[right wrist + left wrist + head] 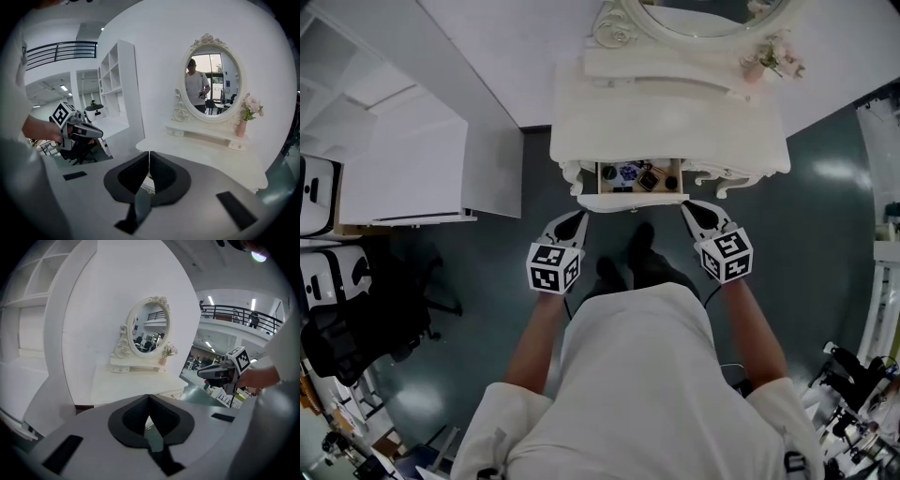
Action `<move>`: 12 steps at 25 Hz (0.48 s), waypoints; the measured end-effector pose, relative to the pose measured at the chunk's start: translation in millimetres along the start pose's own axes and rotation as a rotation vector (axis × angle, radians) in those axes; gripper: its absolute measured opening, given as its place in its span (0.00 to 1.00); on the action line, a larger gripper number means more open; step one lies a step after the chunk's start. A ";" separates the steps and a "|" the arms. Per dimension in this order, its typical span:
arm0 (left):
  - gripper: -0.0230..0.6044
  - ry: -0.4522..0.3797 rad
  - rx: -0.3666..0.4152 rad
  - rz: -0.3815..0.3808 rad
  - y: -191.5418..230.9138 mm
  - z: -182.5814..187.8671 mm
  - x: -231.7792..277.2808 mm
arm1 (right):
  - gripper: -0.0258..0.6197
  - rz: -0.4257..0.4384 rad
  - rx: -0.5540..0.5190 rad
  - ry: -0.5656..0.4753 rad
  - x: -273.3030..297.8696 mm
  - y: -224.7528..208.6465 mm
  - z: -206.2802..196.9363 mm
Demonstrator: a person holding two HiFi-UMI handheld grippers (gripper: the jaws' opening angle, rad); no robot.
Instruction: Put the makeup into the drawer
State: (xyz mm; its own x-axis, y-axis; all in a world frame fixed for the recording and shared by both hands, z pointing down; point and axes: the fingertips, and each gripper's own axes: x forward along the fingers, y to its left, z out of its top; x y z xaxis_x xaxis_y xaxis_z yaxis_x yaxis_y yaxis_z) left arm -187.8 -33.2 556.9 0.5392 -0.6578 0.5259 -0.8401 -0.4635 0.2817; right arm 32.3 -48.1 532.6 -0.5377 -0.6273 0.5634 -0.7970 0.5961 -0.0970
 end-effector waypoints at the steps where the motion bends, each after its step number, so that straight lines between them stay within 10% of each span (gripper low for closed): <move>1: 0.06 -0.007 0.000 -0.007 -2.6 1.9 -3.4 | 0.09 -0.008 0.000 -0.006 -6.1 0.4 1.3; 12: 0.06 -0.082 0.021 -0.028 -34.8 31.1 -17.7 | 0.09 -0.026 -0.039 -0.048 -49.4 -13.8 10.6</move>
State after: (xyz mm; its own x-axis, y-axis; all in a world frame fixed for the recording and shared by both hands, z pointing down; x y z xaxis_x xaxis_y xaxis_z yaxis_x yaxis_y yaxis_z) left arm -166.3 -23.9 512.9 0.5660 -0.6904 0.4506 -0.8238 -0.4941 0.2777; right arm 66.9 -30.6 497.4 -0.5303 -0.6655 0.5252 -0.8002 0.5977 -0.0507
